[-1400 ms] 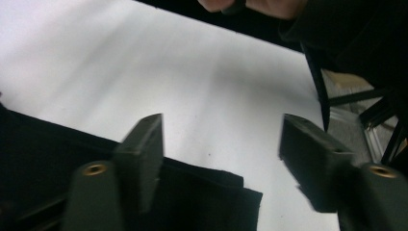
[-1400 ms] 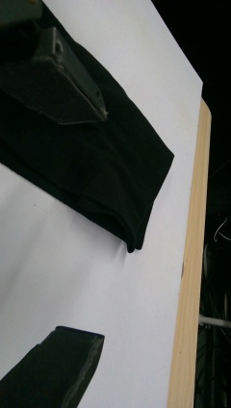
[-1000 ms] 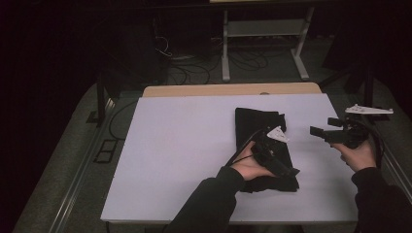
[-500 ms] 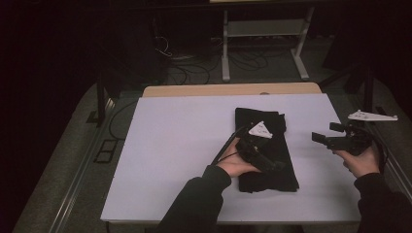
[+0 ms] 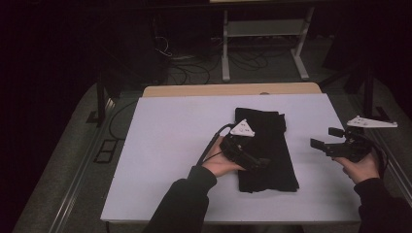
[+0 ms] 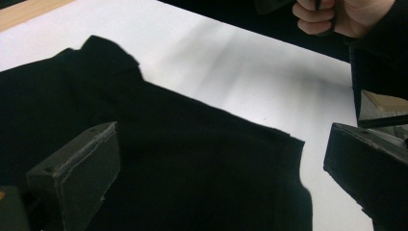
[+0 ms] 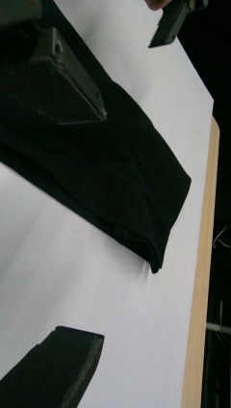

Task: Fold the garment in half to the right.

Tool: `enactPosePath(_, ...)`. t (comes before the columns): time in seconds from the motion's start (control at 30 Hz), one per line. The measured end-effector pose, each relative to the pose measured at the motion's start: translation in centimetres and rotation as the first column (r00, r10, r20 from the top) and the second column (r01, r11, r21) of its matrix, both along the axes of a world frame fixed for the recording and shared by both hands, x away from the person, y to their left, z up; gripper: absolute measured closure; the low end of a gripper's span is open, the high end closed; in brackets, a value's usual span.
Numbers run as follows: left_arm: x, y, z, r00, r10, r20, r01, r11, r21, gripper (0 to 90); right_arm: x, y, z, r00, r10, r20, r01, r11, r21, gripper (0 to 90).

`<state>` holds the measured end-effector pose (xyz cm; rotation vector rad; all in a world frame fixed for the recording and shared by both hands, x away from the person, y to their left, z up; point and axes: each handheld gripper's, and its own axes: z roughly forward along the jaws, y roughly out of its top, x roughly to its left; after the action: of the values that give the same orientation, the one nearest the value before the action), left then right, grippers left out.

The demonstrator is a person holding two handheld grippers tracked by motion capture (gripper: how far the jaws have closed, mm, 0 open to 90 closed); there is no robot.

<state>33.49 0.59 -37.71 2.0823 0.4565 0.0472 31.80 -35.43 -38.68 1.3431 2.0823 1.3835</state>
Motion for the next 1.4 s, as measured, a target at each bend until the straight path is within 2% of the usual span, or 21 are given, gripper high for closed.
enactPosePath(0.23,0.1,2.3,0.2,0.9992,0.038,0.010,-0.038,0.9992,-0.013,0.0,-0.9,0.5,-0.1,0.9999,0.013,0.008,-0.013,1.000,-0.013,0.0)
enactPosePath(0.4,0.1,3.7,0.0,0.9977,0.068,0.007,-0.067,0.9976,-0.015,0.0,-1.2,0.6,-0.4,0.9999,0.015,-0.004,-0.015,1.000,-0.018,0.0)
enactPosePath(0.67,0.1,5.4,-0.2,0.9951,0.099,0.006,-0.099,0.9948,-0.023,0.0,-1.8,0.6,-0.7,0.9999,0.009,-0.004,-0.009,1.000,-0.013,0.0)
enactPosePath(0.93,0.1,7.5,-0.5,0.9893,0.146,0.004,-0.146,0.9888,-0.032,0.0,-2.6,0.8,-0.9,0.9999,0.016,0.002,-0.016,1.000,-0.009,0.0)
enactPosePath(1.2,-0.4,9.6,-0.9,0.9861,0.166,0.006,-0.166,0.9859,-0.025,0.0,-3.2,0.7,-1.1,0.9998,0.017,0.011,-0.017,1.000,-0.004,0.0)
enactPosePath(1.4,-0.9,11.2,-0.9,0.9834,0.181,0.019,-0.180,0.9832,-0.029,0.0,-3.7,0.9,-1.2,0.9992,0.038,0.015,-0.038,0.999,-0.014,0.0)
